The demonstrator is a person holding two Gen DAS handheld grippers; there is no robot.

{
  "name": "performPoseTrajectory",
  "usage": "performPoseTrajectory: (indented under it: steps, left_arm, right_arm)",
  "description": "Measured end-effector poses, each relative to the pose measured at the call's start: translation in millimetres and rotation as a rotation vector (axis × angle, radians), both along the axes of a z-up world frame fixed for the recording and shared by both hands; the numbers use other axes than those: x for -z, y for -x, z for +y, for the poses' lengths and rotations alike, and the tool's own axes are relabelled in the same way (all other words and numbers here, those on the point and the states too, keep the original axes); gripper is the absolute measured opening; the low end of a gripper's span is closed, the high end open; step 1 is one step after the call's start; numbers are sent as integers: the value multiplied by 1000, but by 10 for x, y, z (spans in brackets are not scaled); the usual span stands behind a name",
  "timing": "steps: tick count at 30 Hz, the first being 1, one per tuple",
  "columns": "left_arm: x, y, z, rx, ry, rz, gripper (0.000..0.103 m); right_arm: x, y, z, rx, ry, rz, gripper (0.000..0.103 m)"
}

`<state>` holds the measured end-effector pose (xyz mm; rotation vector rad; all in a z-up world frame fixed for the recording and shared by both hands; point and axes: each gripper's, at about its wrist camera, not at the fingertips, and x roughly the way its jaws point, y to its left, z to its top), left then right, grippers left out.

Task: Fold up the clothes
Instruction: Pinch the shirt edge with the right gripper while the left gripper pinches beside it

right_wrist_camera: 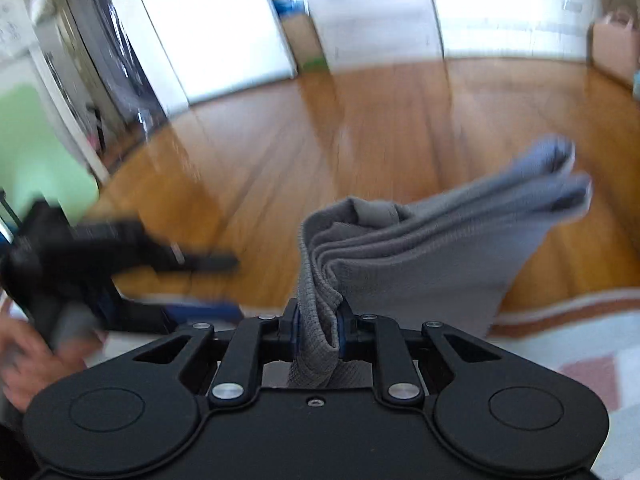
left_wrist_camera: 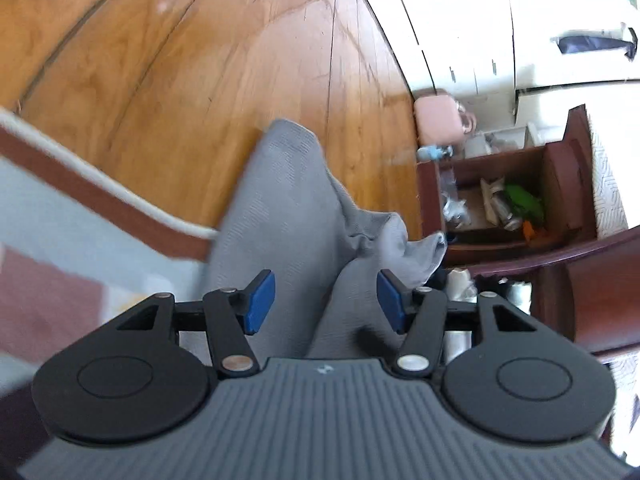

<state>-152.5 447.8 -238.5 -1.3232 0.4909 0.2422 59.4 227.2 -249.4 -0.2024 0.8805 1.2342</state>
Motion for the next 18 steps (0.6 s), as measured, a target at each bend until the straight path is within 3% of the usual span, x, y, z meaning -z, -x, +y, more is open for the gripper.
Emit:
performPoseTrajectory:
  steps: [2, 5, 11, 14, 18]
  left_arm:
    - [8, -52, -24, 66, -33, 34, 55]
    - [24, -94, -135, 110, -94, -6, 55]
    - [-5, -270, -206, 184, -142, -97, 55]
    - [9, -359, -248, 210, -136, -147, 62]
    - [208, -558, -344, 287, -97, -109, 60]
  right_arm:
    - [189, 63, 104, -29, 55, -2, 20]
    - [462, 126, 150, -63, 115, -21, 20]
    - [188, 89, 17, -108, 8, -23, 21]
    - [91, 69, -38, -160, 8, -39, 21]
    - [255, 86, -48, -216, 55, -24, 21]
